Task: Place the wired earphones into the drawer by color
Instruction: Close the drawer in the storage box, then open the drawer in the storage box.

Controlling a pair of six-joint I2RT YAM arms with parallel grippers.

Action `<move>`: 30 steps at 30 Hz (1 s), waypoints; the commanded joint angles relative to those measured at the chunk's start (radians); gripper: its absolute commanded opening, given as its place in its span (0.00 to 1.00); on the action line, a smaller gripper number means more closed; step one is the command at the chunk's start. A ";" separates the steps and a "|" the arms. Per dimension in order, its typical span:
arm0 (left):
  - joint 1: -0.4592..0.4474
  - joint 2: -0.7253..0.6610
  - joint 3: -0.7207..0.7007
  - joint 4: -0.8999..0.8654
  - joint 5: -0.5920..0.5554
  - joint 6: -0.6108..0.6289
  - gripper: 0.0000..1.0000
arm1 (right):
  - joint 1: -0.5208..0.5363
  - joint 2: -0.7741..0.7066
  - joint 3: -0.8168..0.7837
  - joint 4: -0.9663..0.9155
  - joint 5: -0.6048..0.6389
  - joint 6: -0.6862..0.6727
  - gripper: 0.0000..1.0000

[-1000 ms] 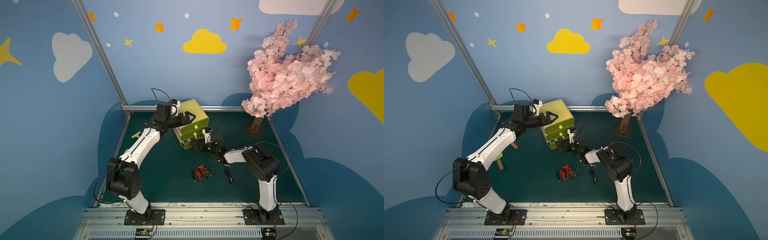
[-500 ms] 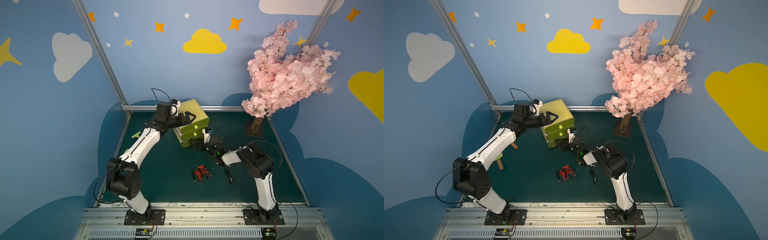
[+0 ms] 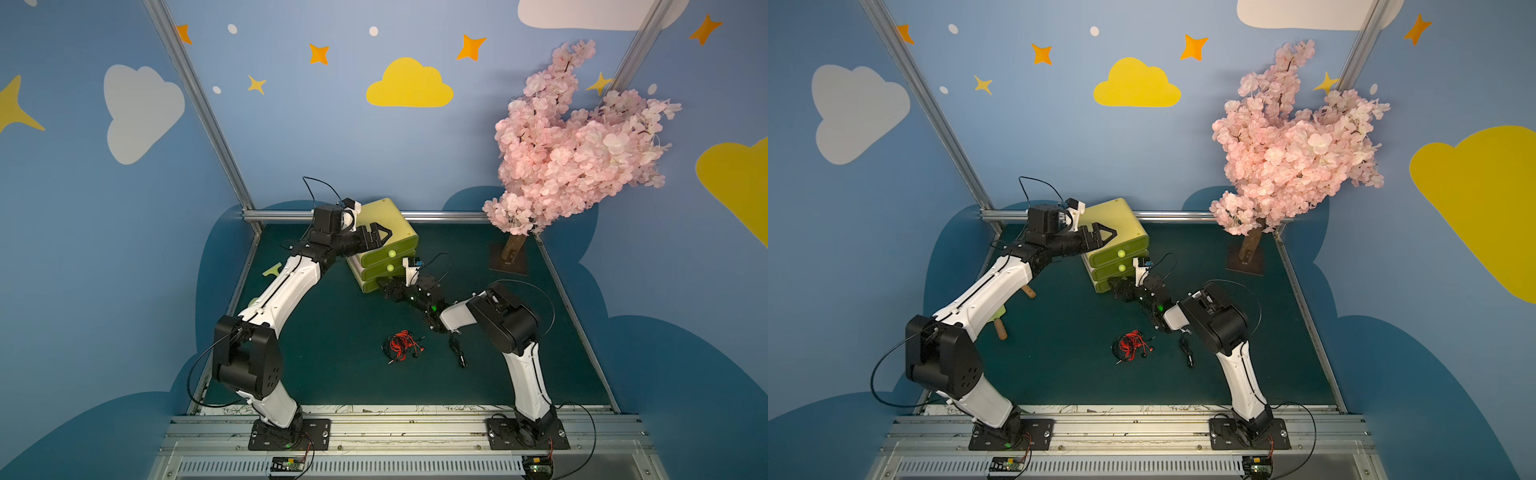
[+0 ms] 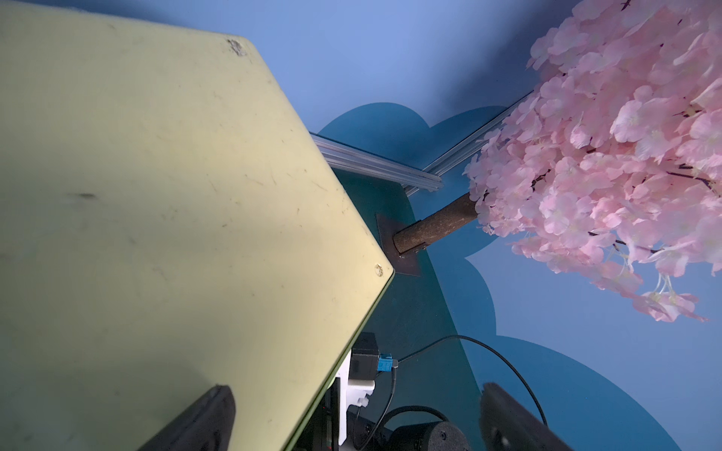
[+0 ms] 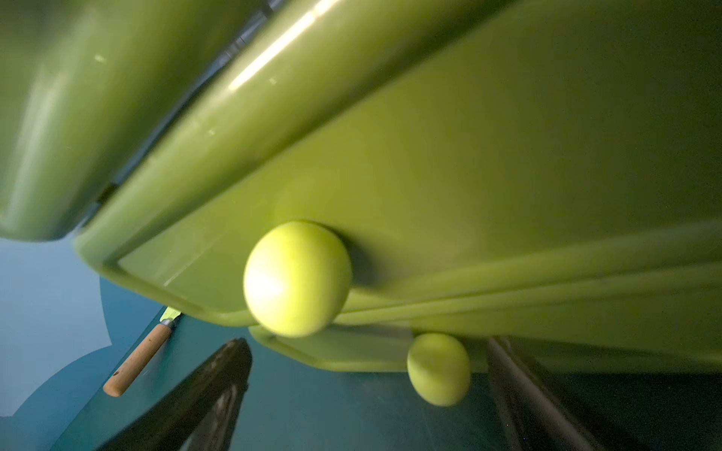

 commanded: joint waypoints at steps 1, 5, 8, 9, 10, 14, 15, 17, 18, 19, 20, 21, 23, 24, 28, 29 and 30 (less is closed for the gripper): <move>0.005 -0.010 -0.005 -0.043 0.003 -0.007 1.00 | 0.008 0.009 0.029 0.077 0.019 -0.009 0.98; 0.005 -0.015 0.004 -0.050 -0.011 -0.007 1.00 | 0.009 -0.020 -0.004 0.081 0.029 -0.021 0.98; 0.005 -0.017 0.025 -0.060 -0.022 -0.009 1.00 | 0.009 -0.041 -0.038 0.113 0.048 -0.024 0.98; 0.005 -0.016 0.034 -0.067 -0.030 -0.010 1.00 | 0.008 -0.050 -0.055 0.128 0.052 -0.022 0.98; 0.005 -0.015 0.042 -0.074 -0.036 -0.009 1.00 | 0.006 -0.060 -0.066 0.134 0.052 -0.023 0.98; 0.015 -0.016 0.083 -0.107 -0.064 -0.012 1.00 | 0.004 -0.107 -0.120 0.132 0.054 -0.020 0.98; 0.022 -0.018 0.093 -0.114 -0.068 -0.014 1.00 | 0.000 -0.119 -0.133 0.130 0.050 -0.018 0.98; 0.035 -0.029 0.105 -0.128 -0.080 -0.019 1.00 | -0.007 -0.139 -0.156 0.126 0.041 -0.008 0.98; 0.042 -0.039 0.105 -0.130 -0.083 -0.020 1.00 | -0.012 -0.150 -0.166 0.120 0.033 0.002 0.98; 0.048 -0.050 0.102 -0.131 -0.087 -0.021 1.00 | -0.017 -0.161 -0.176 0.113 0.025 0.012 0.98; 0.054 -0.066 0.095 -0.131 -0.091 -0.022 1.00 | -0.024 -0.172 -0.185 0.103 0.013 0.026 0.98; 0.060 -0.080 0.086 -0.132 -0.096 -0.021 1.00 | -0.030 -0.182 -0.191 0.090 0.001 0.040 0.98; 0.068 -0.126 0.051 -0.133 -0.109 -0.018 1.00 | -0.049 -0.205 -0.203 0.053 -0.047 0.082 0.98; 0.070 -0.147 0.030 -0.133 -0.120 -0.013 1.00 | -0.057 -0.214 -0.205 0.032 -0.066 0.104 0.98; 0.073 -0.257 -0.101 -0.117 -0.174 -0.001 1.00 | -0.085 -0.260 -0.198 -0.080 -0.146 0.179 0.96; 0.071 -0.286 -0.136 -0.113 -0.186 0.002 1.00 | -0.090 -0.269 -0.194 -0.108 -0.164 0.191 0.94; 0.072 -0.309 -0.163 -0.109 -0.196 0.005 1.00 | -0.093 -0.276 -0.189 -0.129 -0.177 0.199 0.93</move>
